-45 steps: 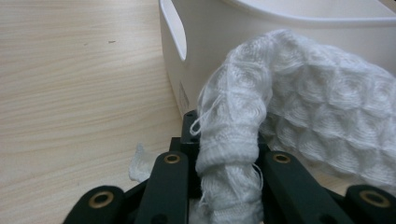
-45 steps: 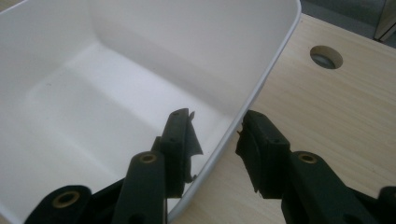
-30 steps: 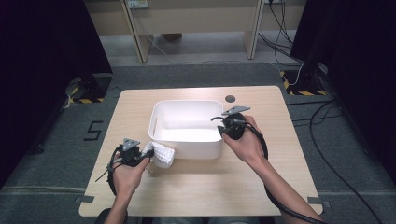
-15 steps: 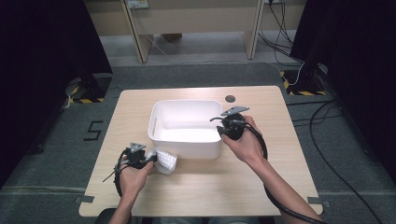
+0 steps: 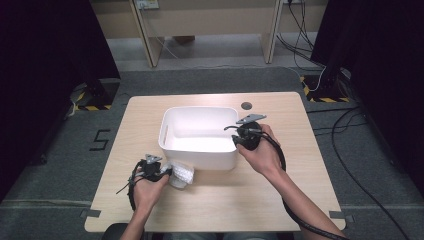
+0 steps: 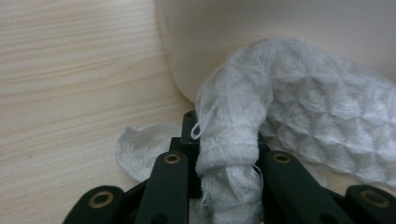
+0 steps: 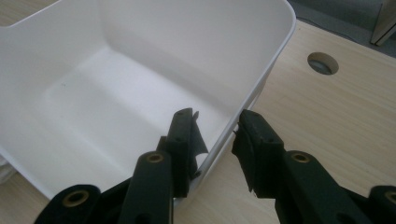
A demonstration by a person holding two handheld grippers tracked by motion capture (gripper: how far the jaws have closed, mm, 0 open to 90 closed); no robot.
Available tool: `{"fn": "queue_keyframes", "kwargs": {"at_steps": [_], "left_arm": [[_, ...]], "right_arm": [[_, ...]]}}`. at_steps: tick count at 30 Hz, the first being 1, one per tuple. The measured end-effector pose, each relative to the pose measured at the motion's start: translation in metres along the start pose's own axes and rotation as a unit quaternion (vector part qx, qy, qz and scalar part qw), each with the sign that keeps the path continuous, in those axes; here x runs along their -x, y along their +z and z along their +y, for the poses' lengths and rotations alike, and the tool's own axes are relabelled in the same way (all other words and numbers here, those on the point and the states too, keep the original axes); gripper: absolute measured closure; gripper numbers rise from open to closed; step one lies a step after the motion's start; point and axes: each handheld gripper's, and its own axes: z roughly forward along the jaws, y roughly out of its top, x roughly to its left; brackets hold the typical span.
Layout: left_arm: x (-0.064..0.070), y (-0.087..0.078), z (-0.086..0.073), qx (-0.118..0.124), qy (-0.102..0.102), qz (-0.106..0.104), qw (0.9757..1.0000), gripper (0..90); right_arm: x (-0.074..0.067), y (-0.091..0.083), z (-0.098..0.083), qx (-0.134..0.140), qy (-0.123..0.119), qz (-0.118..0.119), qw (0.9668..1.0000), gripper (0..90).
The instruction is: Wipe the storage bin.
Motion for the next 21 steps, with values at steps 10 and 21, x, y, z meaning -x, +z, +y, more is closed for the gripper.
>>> {"fn": "queue_keyframes", "kwargs": {"at_steps": [10, 21], "left_arm": [[0.007, 0.000, 0.002, 0.009, 0.007, -0.006, 0.9999, 77.3], [0.012, -0.015, 0.013, 0.031, 0.006, -0.022, 0.9993, 77.3]], "right_arm": [[0.000, 0.000, 0.000, 0.001, 0.003, 0.003, 1.0000, 67.3], [-0.001, 0.001, 0.000, 0.002, 0.002, 0.001, 1.0000, 67.3]]}}
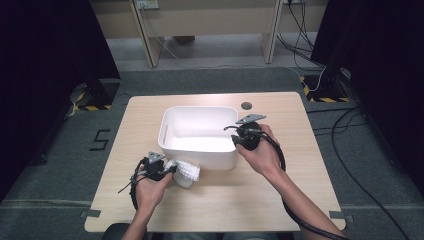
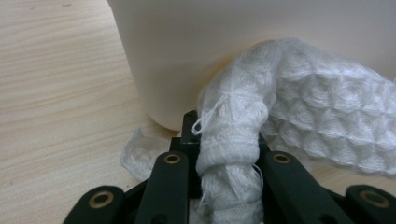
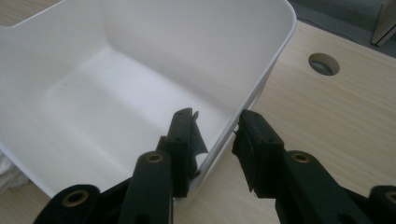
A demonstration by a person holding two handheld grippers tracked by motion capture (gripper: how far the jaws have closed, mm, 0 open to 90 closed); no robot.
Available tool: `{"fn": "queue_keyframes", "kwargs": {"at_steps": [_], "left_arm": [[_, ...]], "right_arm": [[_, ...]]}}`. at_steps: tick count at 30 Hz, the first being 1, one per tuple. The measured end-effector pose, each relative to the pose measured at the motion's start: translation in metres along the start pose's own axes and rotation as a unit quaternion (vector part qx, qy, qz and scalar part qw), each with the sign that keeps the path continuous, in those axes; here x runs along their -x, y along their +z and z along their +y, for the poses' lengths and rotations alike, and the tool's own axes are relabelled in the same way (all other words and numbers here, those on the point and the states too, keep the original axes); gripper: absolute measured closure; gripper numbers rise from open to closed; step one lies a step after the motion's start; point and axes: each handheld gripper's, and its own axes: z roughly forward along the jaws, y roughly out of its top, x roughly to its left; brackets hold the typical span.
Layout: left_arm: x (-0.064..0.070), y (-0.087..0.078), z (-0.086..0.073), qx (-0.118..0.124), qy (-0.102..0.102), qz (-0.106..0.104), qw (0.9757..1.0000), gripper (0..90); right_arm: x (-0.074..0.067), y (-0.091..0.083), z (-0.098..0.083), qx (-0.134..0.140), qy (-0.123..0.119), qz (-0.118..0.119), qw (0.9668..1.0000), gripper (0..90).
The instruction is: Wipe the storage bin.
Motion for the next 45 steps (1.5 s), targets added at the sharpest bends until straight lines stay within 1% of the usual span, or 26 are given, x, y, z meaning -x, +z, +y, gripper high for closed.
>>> {"fn": "queue_keyframes", "kwargs": {"at_steps": [4, 7, 11, 13, 18, 20, 22, 26, 33, 38, 45], "left_arm": [[0.001, -0.006, 0.005, 0.005, 0.003, 0.003, 1.0000, 77.3], [0.001, -0.009, 0.008, 0.008, -0.001, 0.003, 1.0000, 77.3], [0.002, -0.015, 0.012, 0.016, 0.000, 0.005, 0.9999, 77.2], [0.003, -0.019, 0.015, 0.024, -0.003, 0.003, 0.9997, 77.2], [0.007, -0.027, 0.022, 0.035, -0.001, 0.001, 0.9994, 77.1], [0.009, -0.029, 0.024, 0.038, 0.004, 0.002, 0.9993, 77.1], [0.010, -0.029, 0.025, 0.036, 0.008, 0.005, 0.9993, 77.1], [0.010, -0.027, 0.024, 0.037, 0.003, 0.002, 0.9993, 77.1], [0.016, -0.024, 0.026, 0.028, 0.010, -0.006, 0.9995, 77.1], [0.016, -0.023, 0.026, 0.029, 0.007, -0.009, 0.9995, 77.1], [0.016, -0.019, 0.024, 0.029, 0.016, -0.004, 0.9994, 77.0]], "right_arm": [[0.000, 0.000, 0.000, 0.000, 0.001, 0.000, 1.0000, 67.2], [-0.001, 0.000, 0.000, 0.000, 0.000, 0.001, 1.0000, 67.1], [-0.001, 0.000, 0.000, 0.001, 0.001, 0.002, 1.0000, 67.0], [-0.001, 0.000, 0.000, 0.000, 0.001, 0.002, 1.0000, 67.0], [-0.001, 0.000, 0.000, 0.001, -0.001, 0.001, 1.0000, 67.0], [-0.001, 0.000, 0.000, 0.001, -0.001, 0.001, 1.0000, 67.0], [-0.001, 0.000, 0.000, 0.001, -0.001, 0.001, 1.0000, 67.0], [-0.001, 0.000, 0.000, 0.001, -0.001, 0.001, 1.0000, 67.0], [-0.002, 0.000, 0.000, 0.001, -0.001, 0.000, 1.0000, 67.0], [-0.002, 0.000, 0.000, 0.001, 0.000, 0.000, 1.0000, 67.0], [-0.003, 0.001, 0.001, 0.002, 0.000, 0.000, 1.0000, 66.9]]}}
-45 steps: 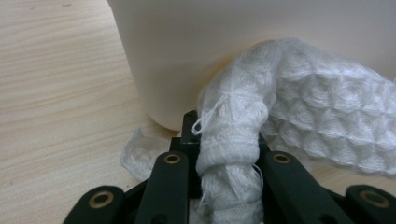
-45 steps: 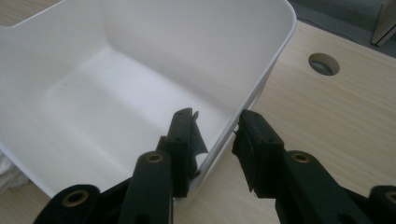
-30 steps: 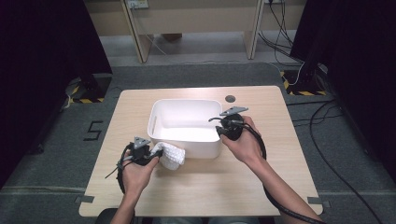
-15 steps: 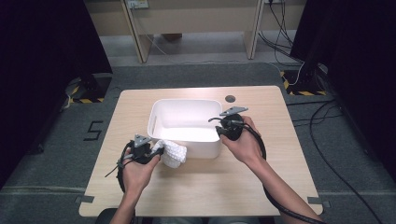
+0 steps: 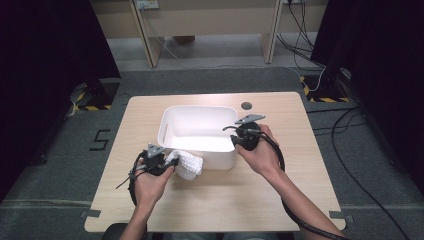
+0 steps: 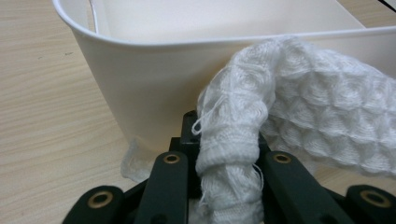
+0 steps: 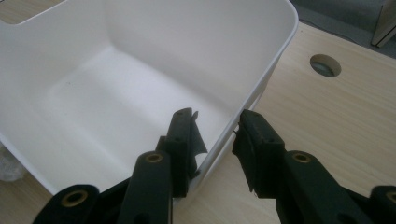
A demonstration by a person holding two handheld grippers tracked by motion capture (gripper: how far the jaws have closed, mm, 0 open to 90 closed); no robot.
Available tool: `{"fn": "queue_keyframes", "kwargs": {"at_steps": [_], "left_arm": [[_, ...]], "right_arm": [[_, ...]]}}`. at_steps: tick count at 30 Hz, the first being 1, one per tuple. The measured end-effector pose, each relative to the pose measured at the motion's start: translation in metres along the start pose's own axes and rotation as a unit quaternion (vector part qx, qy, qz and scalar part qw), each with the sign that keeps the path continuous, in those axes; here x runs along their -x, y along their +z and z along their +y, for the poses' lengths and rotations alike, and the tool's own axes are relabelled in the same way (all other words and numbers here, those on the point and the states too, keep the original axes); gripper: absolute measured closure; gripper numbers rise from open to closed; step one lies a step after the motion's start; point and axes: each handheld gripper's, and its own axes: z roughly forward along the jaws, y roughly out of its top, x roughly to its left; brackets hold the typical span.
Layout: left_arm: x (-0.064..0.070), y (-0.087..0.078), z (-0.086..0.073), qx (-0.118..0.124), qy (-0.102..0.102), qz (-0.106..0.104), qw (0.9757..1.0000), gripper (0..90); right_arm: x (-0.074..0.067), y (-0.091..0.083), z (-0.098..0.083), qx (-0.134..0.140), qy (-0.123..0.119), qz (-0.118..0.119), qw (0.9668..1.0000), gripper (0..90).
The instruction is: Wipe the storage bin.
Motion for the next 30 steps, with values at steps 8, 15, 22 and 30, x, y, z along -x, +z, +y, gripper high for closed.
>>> {"fn": "queue_keyframes", "kwargs": {"at_steps": [8, 15, 22, 30], "left_arm": [[0.001, 0.010, -0.006, -0.011, -0.002, -0.002, 0.9999, 77.0], [0.000, 0.020, -0.013, -0.023, -0.001, 0.000, 0.9997, 77.0], [-0.001, 0.030, -0.021, -0.035, 0.003, 0.004, 0.9994, 77.0], [-0.003, 0.039, -0.027, -0.048, 0.003, 0.005, 0.9988, 77.0]], "right_arm": [[0.000, 0.000, 0.000, 0.000, 0.001, 0.001, 1.0000, 66.8], [0.000, 0.000, 0.000, 0.001, 0.002, 0.002, 1.0000, 66.7], [0.000, 0.000, 0.000, 0.001, 0.003, 0.002, 1.0000, 66.5], [0.000, 0.000, 0.000, 0.002, 0.003, 0.003, 1.0000, 66.5]]}}
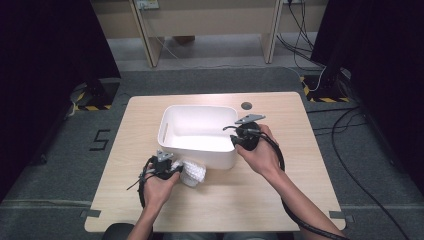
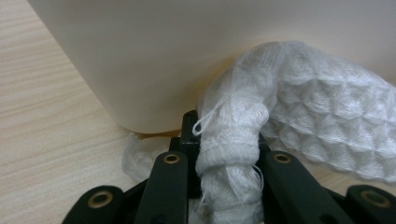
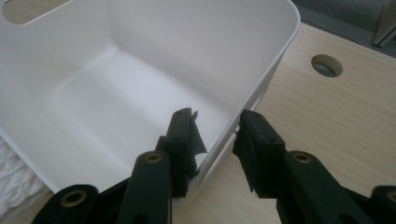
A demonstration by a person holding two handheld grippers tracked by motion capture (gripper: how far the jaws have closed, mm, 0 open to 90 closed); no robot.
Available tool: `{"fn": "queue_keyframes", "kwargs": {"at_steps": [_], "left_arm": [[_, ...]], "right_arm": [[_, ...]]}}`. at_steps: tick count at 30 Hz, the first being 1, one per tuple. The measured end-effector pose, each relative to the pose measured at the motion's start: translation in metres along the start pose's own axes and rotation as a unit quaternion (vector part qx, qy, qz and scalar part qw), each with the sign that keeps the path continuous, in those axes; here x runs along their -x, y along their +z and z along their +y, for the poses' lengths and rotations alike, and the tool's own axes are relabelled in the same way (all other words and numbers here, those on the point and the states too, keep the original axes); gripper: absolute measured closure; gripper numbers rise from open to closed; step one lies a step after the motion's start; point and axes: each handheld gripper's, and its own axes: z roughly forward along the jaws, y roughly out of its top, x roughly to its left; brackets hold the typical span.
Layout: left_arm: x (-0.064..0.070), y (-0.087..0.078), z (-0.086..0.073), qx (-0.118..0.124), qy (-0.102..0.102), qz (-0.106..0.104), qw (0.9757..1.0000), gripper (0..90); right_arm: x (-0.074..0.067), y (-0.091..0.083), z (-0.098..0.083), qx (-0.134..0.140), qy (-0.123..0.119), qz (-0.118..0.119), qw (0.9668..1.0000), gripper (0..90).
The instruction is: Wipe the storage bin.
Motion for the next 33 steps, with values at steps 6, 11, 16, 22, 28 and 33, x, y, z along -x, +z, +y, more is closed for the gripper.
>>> {"fn": "queue_keyframes", "kwargs": {"at_steps": [6, 11, 16, 22, 28, 33], "left_arm": [[-0.003, 0.007, -0.004, -0.009, -0.003, 0.004, 0.9999, 77.0], [-0.004, 0.010, -0.006, -0.014, -0.004, 0.005, 0.9999, 76.9], [-0.003, 0.010, -0.005, -0.015, 0.001, 0.007, 0.9999, 77.0], [0.002, 0.012, -0.004, -0.018, 0.005, 0.005, 0.9998, 77.0], [0.008, 0.014, -0.002, -0.021, 0.010, -0.003, 0.9997, 76.9], [0.010, 0.013, -0.003, -0.015, 0.015, -0.001, 0.9998, 76.9]], "right_arm": [[0.000, 0.000, 0.000, 0.001, 0.000, 0.002, 1.0000, 66.5], [0.000, 0.000, 0.000, 0.001, 0.001, 0.001, 1.0000, 66.5], [0.000, 0.000, 0.000, 0.001, 0.000, 0.002, 1.0000, 66.5], [0.000, 0.000, 0.000, 0.001, -0.001, -0.001, 1.0000, 66.5], [0.000, 0.001, 0.000, 0.001, 0.000, 0.000, 1.0000, 66.5], [0.000, 0.000, 0.000, 0.001, 0.000, -0.001, 1.0000, 66.5]]}}
